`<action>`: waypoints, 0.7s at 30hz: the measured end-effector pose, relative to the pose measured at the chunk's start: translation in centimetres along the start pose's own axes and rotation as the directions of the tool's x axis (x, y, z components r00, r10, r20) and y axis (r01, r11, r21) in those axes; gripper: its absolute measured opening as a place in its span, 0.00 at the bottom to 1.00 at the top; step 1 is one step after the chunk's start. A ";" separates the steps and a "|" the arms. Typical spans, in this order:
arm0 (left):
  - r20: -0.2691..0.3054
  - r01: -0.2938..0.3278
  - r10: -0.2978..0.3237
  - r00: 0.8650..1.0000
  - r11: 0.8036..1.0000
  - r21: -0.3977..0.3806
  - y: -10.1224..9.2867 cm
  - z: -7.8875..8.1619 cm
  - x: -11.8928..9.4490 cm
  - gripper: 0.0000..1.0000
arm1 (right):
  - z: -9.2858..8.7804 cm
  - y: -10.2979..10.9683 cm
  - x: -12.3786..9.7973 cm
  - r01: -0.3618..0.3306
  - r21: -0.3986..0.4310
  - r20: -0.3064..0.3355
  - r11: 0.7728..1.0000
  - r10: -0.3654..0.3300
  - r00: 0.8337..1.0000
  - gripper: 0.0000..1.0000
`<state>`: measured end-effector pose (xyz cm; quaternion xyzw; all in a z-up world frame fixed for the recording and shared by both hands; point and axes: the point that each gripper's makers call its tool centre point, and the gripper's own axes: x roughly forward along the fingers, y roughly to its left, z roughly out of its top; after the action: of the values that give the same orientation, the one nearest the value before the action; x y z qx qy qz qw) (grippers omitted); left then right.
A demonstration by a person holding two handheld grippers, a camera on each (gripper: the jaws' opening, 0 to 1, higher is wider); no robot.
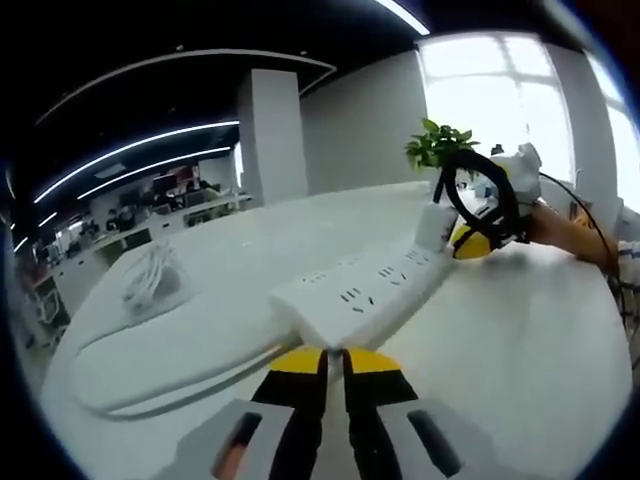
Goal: Straighten the power strip on the desk, plug the charger into it
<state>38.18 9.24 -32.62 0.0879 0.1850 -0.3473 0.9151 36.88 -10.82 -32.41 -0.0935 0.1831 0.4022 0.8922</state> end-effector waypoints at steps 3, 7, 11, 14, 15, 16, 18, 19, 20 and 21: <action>0.002 -0.003 0.003 1.000 1.000 -0.003 0.0 0.0 0.0 0.05 | 0.0 0.0 0.0 0.000 0.006 0.005 1.000 0.000 1.000 0.05; 0.018 -0.003 0.003 1.000 1.000 -0.024 0.1 0.2 -0.2 0.05 | 0.1 -0.1 0.0 0.011 0.015 0.001 1.000 -0.011 1.000 0.06; 0.037 -0.002 0.003 0.999 1.000 -0.027 0.1 0.6 -0.4 0.06 | 0.5 -0.1 -0.4 0.037 -0.013 0.008 0.999 -0.037 0.999 0.06; 0.027 -0.031 0.031 0.999 1.000 0.001 0.5 0.4 -0.5 0.07 | 0.9 -0.3 -0.8 0.052 -0.011 0.029 0.999 -0.052 0.998 0.06; 0.026 -0.037 0.037 0.999 0.999 0.008 0.6 0.4 -0.6 0.07 | 0.9 -0.3 -1.0 0.059 -0.010 0.030 0.998 -0.058 0.998 0.06; 0.025 -0.042 0.041 0.999 0.999 0.012 0.7 0.5 -0.6 0.07 | 0.8 -0.4 -1.0 0.062 -0.011 0.028 0.998 -0.062 0.998 0.06; 0.035 -0.048 0.047 0.998 0.999 0.012 0.8 0.7 -0.7 0.07 | 0.8 -0.5 -1.3 0.069 -0.004 0.026 0.998 -0.069 0.997 0.06; 0.040 -0.048 0.048 0.998 0.999 0.010 0.8 0.8 -0.8 0.07 | 0.8 -0.4 -1.3 0.070 0.002 0.029 0.998 -0.070 0.997 0.06; 0.046 -0.049 0.049 0.998 0.999 0.008 0.8 0.9 -0.9 0.07 | 0.9 -0.4 -1.4 0.069 0.007 0.030 0.998 -0.069 0.997 0.06; 0.053 -0.051 0.050 0.997 0.999 0.007 0.8 1.1 -1.0 0.07 | 0.9 -0.4 -1.5 0.069 0.012 0.031 0.998 -0.070 0.997 0.06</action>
<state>38.32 10.16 -31.21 0.0870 0.1573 -0.3270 0.9278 36.50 -11.84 -30.96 -0.0887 0.1676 0.3713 0.9089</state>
